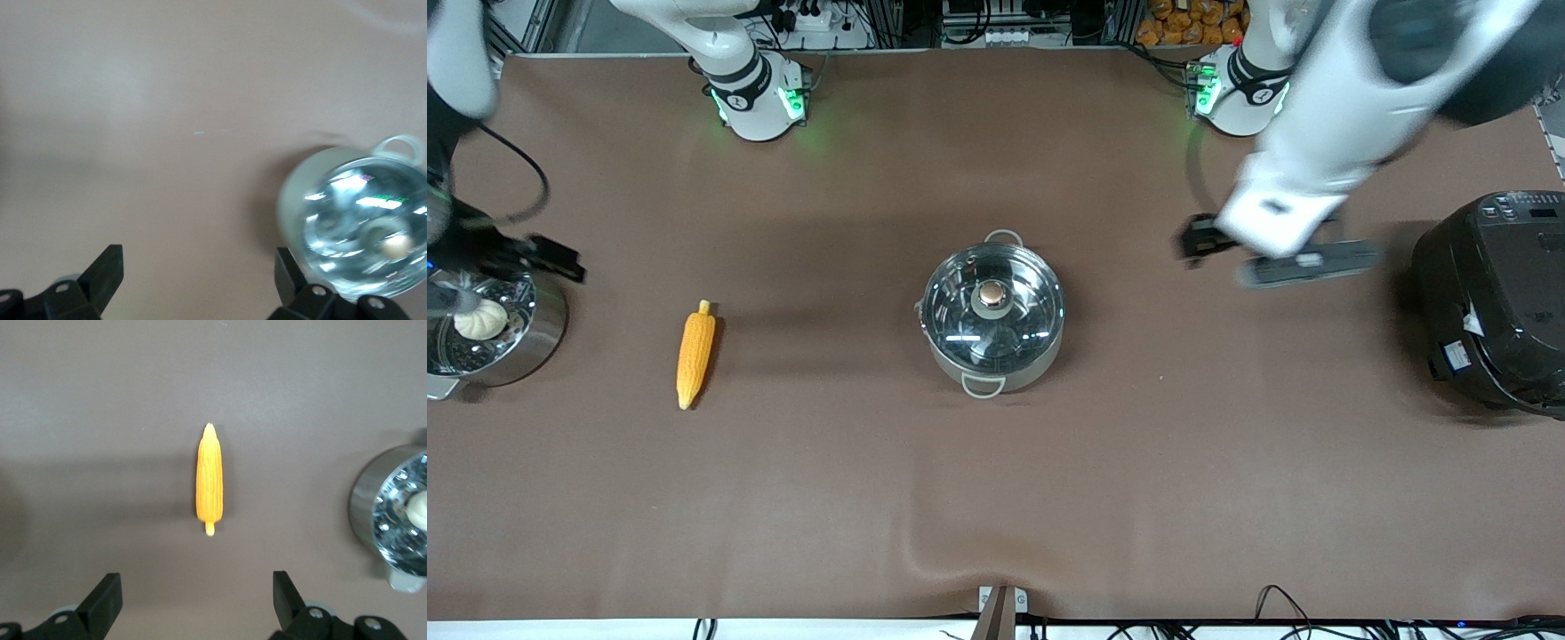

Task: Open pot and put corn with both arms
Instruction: 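Lower the left gripper onto the lid knob while the right gripper descends to corn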

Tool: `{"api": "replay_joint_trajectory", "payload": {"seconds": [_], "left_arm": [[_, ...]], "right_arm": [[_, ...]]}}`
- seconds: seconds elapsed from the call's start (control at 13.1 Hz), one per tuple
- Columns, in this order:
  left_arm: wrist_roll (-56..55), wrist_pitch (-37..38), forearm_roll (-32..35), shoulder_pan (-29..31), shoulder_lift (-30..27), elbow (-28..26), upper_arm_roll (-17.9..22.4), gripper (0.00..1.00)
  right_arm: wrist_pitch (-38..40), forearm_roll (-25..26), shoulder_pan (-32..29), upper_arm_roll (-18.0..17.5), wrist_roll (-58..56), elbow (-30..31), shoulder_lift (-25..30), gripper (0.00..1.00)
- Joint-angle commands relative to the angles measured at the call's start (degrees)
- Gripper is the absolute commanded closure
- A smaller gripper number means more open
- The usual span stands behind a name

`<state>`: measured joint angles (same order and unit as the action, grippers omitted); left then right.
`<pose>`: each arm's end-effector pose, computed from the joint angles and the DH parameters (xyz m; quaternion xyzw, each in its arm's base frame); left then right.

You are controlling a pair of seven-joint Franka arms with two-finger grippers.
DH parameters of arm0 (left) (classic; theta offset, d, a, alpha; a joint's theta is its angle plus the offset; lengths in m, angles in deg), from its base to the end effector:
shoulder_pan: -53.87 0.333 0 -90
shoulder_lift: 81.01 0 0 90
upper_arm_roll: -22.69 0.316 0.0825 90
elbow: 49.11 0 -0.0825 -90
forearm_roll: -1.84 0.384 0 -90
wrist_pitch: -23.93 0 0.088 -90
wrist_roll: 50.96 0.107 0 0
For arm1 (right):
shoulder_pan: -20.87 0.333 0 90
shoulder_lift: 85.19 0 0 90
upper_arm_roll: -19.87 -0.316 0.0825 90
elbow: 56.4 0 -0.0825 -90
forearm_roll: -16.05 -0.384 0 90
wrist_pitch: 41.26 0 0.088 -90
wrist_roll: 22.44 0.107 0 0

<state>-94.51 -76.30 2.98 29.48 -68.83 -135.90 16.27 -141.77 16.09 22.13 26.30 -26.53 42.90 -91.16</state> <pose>0.5449 -0.3153 0.5418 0.9938 0.1107 0.0081 0.0086 0.5836 -0.0505 0.5036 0.9991 -0.0093 -0.0416 0.0028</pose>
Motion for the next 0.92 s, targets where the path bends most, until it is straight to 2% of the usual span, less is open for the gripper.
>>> {"api": "replay_joint_trajectory", "payload": {"seconds": [0.0,0.15,0.23,0.46,0.61,0.84], "left_arm": [[-11.35,-2.87,1.15,-5.74,10.19,8.88,0.71,0.00],[-20.31,-3.83,1.67,-10.66,16.10,12.60,1.41,0.00],[-23.23,-5.23,2.89,-12.25,16.82,12.87,2.11,0.00],[-24.49,-9.71,3.17,-15.07,19.10,12.79,2.20,0.00],[-24.49,-10.52,3.34,-15.77,20.25,12.70,2.20,0.00],[-24.57,-12.10,3.43,-16.92,21.83,12.70,2.38,0.00]], "right_arm": [[-4.15,0.76,0.15,-0.37,-0.30,1.16,-4.73,0.00],[-9.76,0.76,0.15,-0.37,-0.12,3.61,-7.46,0.00],[-12.92,0.76,-0.20,-0.37,-0.04,5.71,-8.26,0.00],[-25.82,0.76,-0.29,-0.37,0.14,15.36,-8.70,0.00],[-32.53,0.76,-0.29,-0.37,0.40,19.42,-10.10,0.00],[-35.61,0.67,-0.29,-0.37,0.40,19.53,-14.31,0.00]]}}
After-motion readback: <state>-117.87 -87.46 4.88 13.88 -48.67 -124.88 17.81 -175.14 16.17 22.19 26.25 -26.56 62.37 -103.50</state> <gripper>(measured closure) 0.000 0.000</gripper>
